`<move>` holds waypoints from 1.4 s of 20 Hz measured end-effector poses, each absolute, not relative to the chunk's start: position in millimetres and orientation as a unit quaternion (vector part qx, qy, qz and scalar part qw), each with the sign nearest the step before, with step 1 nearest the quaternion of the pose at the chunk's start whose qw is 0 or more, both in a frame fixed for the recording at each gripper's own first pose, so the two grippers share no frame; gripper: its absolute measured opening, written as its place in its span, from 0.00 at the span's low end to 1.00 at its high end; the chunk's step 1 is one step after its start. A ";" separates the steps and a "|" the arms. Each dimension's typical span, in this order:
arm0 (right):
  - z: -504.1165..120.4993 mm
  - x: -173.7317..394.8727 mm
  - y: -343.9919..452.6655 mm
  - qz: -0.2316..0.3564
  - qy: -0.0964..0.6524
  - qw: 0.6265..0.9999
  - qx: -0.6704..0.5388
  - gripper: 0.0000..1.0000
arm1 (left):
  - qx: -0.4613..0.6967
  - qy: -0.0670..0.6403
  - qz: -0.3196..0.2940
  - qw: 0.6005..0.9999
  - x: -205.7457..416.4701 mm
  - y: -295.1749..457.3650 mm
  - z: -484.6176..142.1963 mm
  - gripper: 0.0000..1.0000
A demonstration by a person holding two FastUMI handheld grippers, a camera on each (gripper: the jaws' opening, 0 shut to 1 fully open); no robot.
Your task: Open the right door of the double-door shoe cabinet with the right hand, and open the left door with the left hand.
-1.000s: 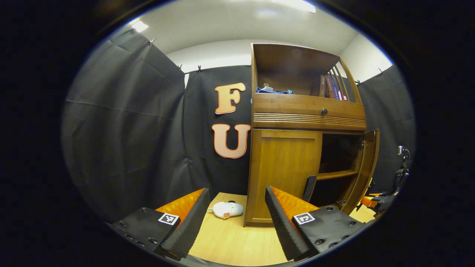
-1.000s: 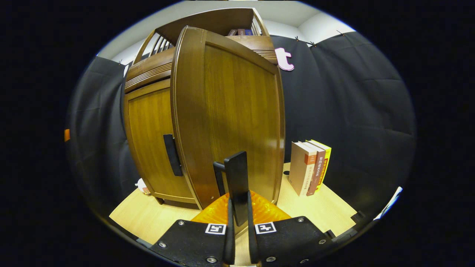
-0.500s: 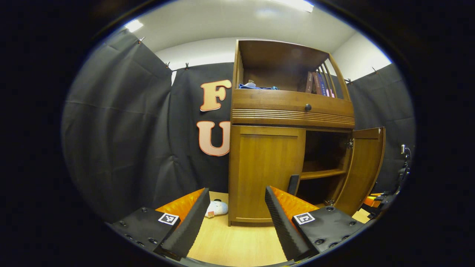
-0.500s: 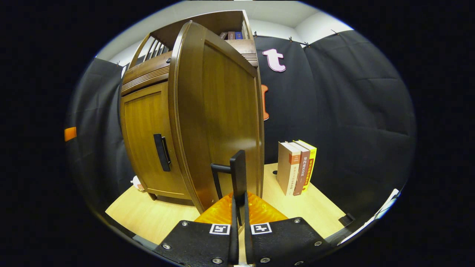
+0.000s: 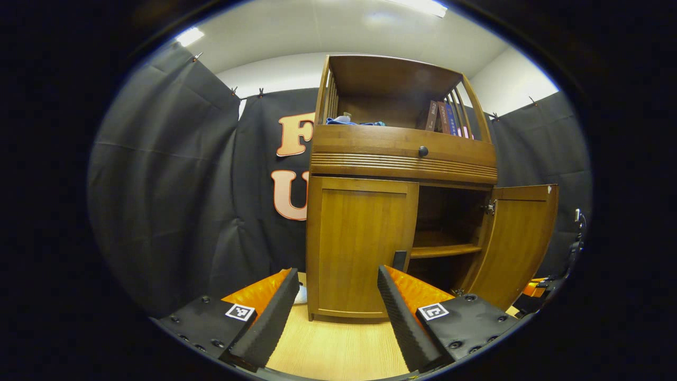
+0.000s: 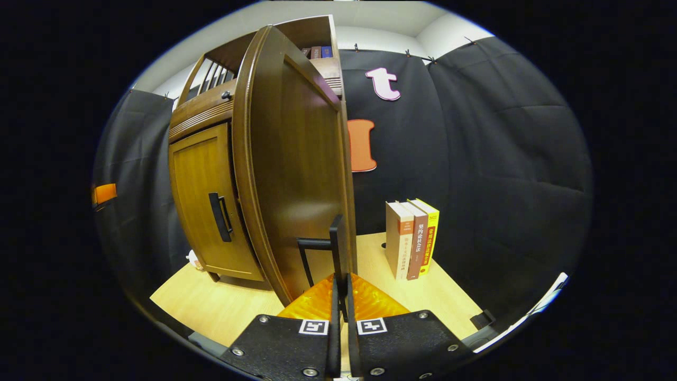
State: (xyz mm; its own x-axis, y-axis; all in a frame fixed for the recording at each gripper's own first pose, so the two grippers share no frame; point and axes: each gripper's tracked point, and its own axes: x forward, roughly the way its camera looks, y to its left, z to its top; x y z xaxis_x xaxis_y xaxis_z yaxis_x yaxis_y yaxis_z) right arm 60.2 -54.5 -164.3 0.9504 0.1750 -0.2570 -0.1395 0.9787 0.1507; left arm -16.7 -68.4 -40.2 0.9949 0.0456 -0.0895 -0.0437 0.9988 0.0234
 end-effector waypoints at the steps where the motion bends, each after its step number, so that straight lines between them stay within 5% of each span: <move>1: -161.6 62.1 -64.6 0.076 0.134 0.986 0.066 0.05 | 0.012 0.046 0.022 0.999 -16.4 -74.9 -42.1 0.94; 5: -165.7 69.1 -95.5 0.085 0.135 0.985 0.070 0.00 | 0.010 0.046 0.013 0.999 -9.5 -101.7 -44.9 0.99; 14: -167.9 78.7 -125.2 0.137 0.134 0.977 0.089 0.00 | 0.026 0.052 -0.001 0.998 24.1 -147.3 -59.1 0.94; 23: -170.0 56.3 -155.9 0.136 0.129 0.979 0.086 0.14 | 0.023 0.059 -0.032 0.997 82.8 -180.2 -103.7 0.94; 24: -168.9 54.0 -161.5 0.129 0.127 0.980 0.086 0.23 | 0.022 0.057 -0.034 0.998 90.8 -182.6 -107.8 0.94; 25: -168.6 52.7 -166.6 0.121 0.125 0.981 0.087 0.17 | 0.022 0.055 -0.034 0.998 99.7 -184.2 -112.7 0.94; 28: -164.7 54.8 -184.1 0.092 0.120 0.985 0.087 0.33 | 0.021 0.054 -0.040 0.997 125.5 -190.0 -132.3 0.94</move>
